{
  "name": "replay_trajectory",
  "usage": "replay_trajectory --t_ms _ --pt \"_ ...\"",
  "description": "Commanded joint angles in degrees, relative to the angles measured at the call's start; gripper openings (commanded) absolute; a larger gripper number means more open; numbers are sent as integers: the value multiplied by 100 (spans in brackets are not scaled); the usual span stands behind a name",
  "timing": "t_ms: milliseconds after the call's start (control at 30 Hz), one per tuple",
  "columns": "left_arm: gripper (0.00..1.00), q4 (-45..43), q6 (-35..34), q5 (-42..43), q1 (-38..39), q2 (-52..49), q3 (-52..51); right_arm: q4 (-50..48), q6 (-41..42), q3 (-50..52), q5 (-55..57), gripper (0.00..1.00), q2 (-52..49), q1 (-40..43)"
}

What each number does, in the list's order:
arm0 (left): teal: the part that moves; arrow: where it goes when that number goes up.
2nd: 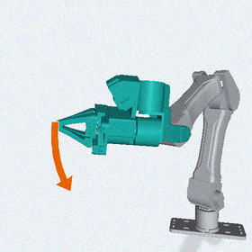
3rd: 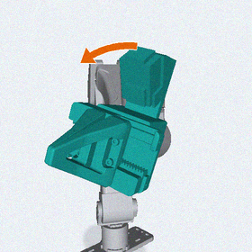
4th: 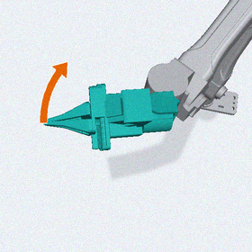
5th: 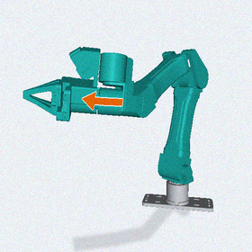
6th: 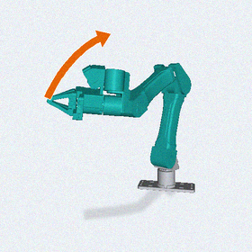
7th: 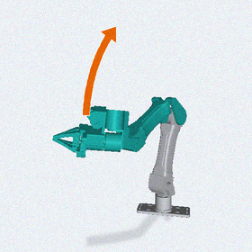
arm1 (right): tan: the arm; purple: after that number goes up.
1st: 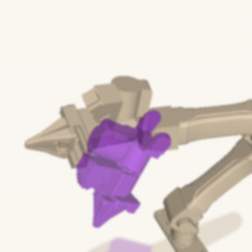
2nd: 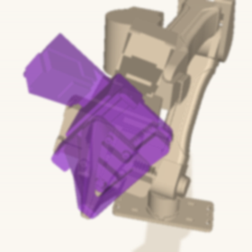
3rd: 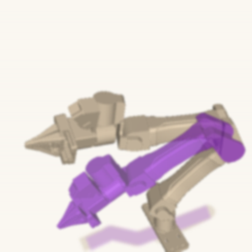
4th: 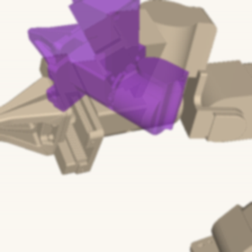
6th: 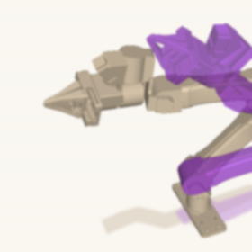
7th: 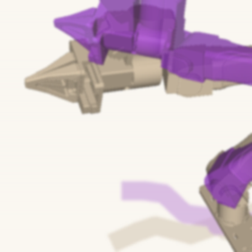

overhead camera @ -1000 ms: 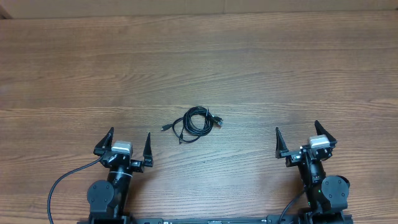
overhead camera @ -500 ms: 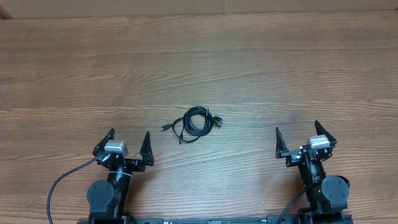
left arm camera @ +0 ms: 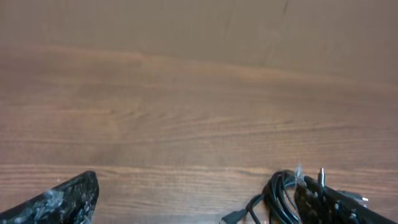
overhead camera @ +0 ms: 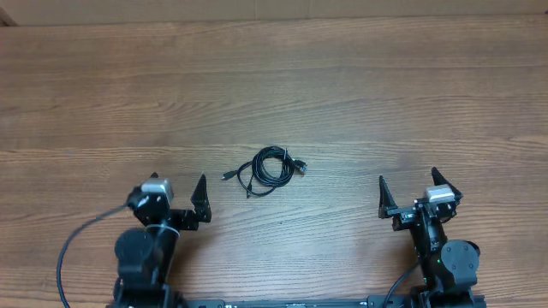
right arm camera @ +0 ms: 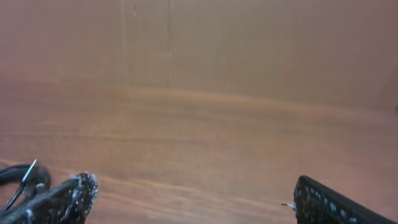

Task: Untangle cables
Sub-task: 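Move the left gripper to the black cable bundle and grasp it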

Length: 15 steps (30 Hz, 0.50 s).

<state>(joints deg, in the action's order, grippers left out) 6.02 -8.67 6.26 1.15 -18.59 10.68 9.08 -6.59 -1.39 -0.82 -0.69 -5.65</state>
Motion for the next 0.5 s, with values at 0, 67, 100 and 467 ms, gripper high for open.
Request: replay_trajectory --t_ms 0,67,100,467 --pt "100 -28 -37 151 39 -868 625 470 503 -302 122 100 -20 26" --pt "100 -24 -37 409 39 -1405 898 807 695 -455 122 100 -101 26" --pt "100 -24 -37 557 39 -1635 1019 944 778 -538 122 100 -151 26" --pt "100 640 271 1392 343 -4356 2710 2184 1281 -1851 116 100 -1228 26"
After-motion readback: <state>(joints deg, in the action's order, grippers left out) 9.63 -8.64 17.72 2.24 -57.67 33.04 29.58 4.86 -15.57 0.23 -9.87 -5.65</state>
